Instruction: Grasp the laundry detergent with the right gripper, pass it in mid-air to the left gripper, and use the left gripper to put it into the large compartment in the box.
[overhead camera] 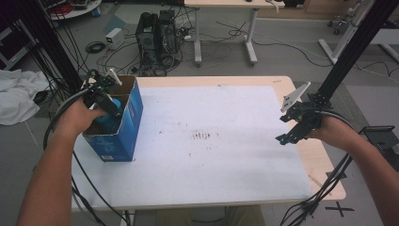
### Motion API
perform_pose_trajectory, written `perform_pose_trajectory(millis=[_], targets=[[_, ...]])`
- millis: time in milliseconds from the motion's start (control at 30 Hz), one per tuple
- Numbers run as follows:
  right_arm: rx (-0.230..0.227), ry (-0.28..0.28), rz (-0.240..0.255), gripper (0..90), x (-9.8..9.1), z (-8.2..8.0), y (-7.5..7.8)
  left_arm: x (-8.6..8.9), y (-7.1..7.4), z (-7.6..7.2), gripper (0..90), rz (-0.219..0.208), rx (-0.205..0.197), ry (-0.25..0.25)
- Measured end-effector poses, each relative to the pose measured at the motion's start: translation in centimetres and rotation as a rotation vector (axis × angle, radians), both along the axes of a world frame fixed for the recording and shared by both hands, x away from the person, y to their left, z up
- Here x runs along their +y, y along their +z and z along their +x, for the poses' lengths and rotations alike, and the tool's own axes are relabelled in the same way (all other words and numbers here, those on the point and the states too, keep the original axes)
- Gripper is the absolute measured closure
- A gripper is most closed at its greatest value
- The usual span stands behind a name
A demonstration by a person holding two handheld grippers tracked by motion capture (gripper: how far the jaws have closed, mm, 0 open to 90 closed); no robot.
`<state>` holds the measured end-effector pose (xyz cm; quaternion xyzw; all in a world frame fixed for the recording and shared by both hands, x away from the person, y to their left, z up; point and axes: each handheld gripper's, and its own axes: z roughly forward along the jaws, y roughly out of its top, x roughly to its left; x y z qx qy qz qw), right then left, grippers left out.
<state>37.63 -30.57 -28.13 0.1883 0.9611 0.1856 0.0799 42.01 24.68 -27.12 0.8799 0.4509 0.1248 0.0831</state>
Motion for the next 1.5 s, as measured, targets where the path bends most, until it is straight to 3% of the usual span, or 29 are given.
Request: perform_pose_trajectory(millis=[133,200,300,333,367,400,533,600,667,700,1033,1067,1133,1267,1300,1500], targets=[[0.002,-0.005,0.000,21.0,0.0,-0.2,0.0,0.1,-0.3,0.3,38.2,0.016,0.027,-0.044],[0.005,-0.009,-0.001,21.0,-0.2,-0.2,0.0,0.2,-0.5,0.4,38.2,0.000,0.031,-0.033],[0.007,-0.019,0.002,21.0,-0.4,-0.3,0.0,0.3,-0.7,0.7,38.2,0.017,0.052,-0.056],[0.007,-0.017,0.000,21.0,-0.4,-0.3,0.0,0.2,-1.0,0.6,38.2,-0.004,0.039,-0.039],[0.007,-0.016,0.000,21.0,-0.4,-0.3,0.0,0.3,-0.9,0.7,38.2,0.015,0.053,-0.060],[0.008,-0.025,-0.003,21.0,-0.4,-0.3,0.0,0.2,-1.0,0.7,38.2,-0.004,0.036,-0.043],[0.007,-0.015,0.001,21.0,-0.4,-0.2,0.0,0.2,-1.1,0.9,38.1,0.008,0.052,-0.056],[0.010,-0.022,-0.003,21.0,-0.3,-0.2,0.0,0.1,-1.2,0.9,38.1,-0.012,0.041,-0.041],[0.009,-0.011,0.001,21.0,-0.3,-0.2,-0.1,0.4,-1.0,1.2,38.1,0.019,0.076,-0.063],[0.008,-0.009,0.000,21.0,-0.3,-0.1,-0.1,0.3,-1.2,1.2,38.0,-0.007,0.061,-0.034],[0.014,-0.012,0.002,21.0,-0.2,-0.1,-0.1,0.5,-1.2,1.3,37.8,-0.017,0.061,-0.022],[0.014,-0.017,0.002,21.0,-0.2,-0.2,-0.1,0.4,-1.3,1.2,37.8,-0.033,0.052,-0.002],[0.010,-0.009,0.006,21.0,-0.2,-0.1,-0.1,0.6,-1.2,1.3,37.6,-0.012,0.058,-0.019],[0.014,-0.008,0.004,21.0,-0.1,-0.1,-0.1,0.8,-1.2,1.3,37.4,-0.010,0.050,-0.015],[0.013,-0.006,0.004,21.0,-0.1,-0.1,-0.1,0.8,-1.2,1.3,37.4,-0.010,0.065,-0.010],[0.015,-0.013,0.002,21.0,-0.1,-0.2,-0.1,0.9,-1.3,1.1,37.4,-0.030,0.053,0.003]])
